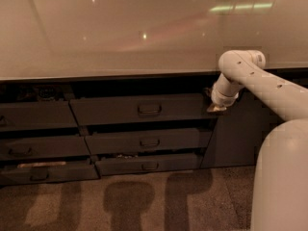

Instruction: Open top drawer

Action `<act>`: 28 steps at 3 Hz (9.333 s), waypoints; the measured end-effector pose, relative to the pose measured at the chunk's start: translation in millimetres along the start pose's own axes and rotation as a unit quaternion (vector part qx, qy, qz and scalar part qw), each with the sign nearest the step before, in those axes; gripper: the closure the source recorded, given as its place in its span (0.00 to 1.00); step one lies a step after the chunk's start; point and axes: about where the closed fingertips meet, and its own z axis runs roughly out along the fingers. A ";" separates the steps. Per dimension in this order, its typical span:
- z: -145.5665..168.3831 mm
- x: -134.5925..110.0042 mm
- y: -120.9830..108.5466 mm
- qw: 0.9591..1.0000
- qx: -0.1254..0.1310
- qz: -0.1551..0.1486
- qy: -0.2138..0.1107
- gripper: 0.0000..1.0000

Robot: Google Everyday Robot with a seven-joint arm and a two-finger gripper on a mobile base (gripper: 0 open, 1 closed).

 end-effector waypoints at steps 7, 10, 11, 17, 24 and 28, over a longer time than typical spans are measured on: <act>-17.0 -28.2 -13.9 1.000 0.000 0.000 0.000 1.00; -19.5 -29.5 -4.6 1.000 -0.004 -0.006 -0.002 1.00; -29.3 -24.5 -2.9 1.000 0.013 -0.012 0.003 1.00; -29.7 -37.7 52.4 0.998 0.011 -0.060 -0.011 1.00; -30.1 -37.1 76.3 0.997 0.008 -0.070 -0.015 1.00; -33.7 -38.7 80.8 0.997 0.007 -0.073 -0.016 1.00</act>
Offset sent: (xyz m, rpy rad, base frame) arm -0.0958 0.0383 -0.0766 0.0238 0.0444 0.1875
